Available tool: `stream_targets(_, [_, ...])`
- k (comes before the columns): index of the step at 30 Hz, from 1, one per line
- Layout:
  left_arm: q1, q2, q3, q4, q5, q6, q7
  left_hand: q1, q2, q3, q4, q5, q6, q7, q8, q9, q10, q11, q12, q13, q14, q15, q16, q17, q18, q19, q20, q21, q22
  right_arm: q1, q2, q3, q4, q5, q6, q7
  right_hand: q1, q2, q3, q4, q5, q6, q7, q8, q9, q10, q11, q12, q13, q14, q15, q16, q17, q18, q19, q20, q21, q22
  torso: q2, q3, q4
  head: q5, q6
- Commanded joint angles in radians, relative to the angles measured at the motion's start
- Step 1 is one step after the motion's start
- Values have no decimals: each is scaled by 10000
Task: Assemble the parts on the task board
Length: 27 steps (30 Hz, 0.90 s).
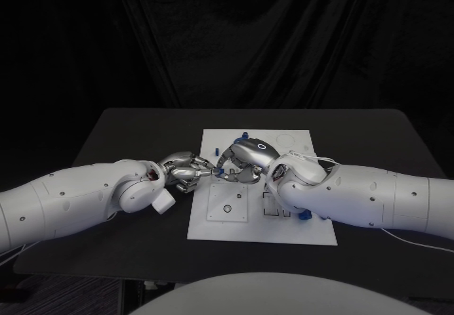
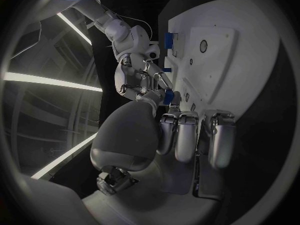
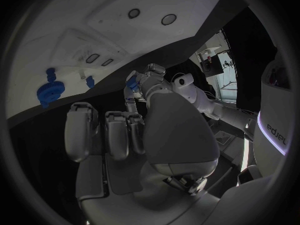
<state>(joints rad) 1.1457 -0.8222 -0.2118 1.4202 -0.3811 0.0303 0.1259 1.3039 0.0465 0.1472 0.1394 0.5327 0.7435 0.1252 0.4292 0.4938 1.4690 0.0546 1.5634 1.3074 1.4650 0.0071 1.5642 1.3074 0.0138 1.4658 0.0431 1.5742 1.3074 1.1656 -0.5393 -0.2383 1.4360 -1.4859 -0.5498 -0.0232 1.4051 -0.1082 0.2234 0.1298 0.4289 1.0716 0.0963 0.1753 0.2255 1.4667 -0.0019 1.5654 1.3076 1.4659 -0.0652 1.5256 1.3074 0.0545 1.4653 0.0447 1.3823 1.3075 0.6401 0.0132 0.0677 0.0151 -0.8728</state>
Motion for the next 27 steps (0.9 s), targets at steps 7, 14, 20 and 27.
stream_targets(7, [-42, 35, 11, -17, 43, 245, 185, 64, -13, 77, 38, 29, 162, -33, 138, -10, 951, -92, 18, 2572, 938, -98, 12, 2399, -71, 620, 87, 32, 2505, 17, 35, 8, 38, -10, 165, 3, -50, 41, -1, 41, 31, 185, -266, 34, 637, 1041, -56, 54, 2632, 887, -62, -49, 1913, -93, 302, -51, -27, 2038, 0, 1, 3, 35, 2])
stream_targets(14, [-54, 61, 11, -30, 43, 286, 135, 92, 0, 119, 43, 26, 267, -79, 216, -19, 943, -129, 11, 2565, 940, -126, 13, 2402, -68, 608, 83, 33, 2501, 17, 97, 7, -15, -10, 288, 13, -35, 46, 13, 27, 22, 135, -254, 12, 654, 1041, -50, 54, 2632, 889, -62, -44, 1919, -90, 297, -54, -40, 2035, 2, 0, 1, 48, 2])
stream_targets(20, [-61, 73, 11, -62, 43, 287, 135, 353, 32, 559, -74, 1034, 549, -166, 421, -110, 950, -246, 17, 2571, 940, -231, 13, 2401, -67, 637, 56, 29, 2510, 17, 95, 7, -18, -10, 447, 6, -52, 43, 27, 22, -115, -24, -198, -68, 705, 1041, -4, 54, 2632, 879, -30, -75, 1874, -77, 268, -42, -108, 2013, -2, 0, -1, 81, 2])
stream_targets(27, [-69, 70, 11, -103, 43, 279, 102, 450, -38, 1081, -157, 1492, 918, -282, 707, -97, 974, -339, 36, 2593, 963, -325, 23, 2444, -78, 718, 47, 17, 2534, 17, -4, 5, 48, -10, 542, -37, -93, 20, 21, 37, -323, -139, -151, -137, 745, 1041, 39, 54, 2632, 869, 6, -106, 1832, -69, 248, -16, -153, 1999, 0, 1, 1, 78, 2])
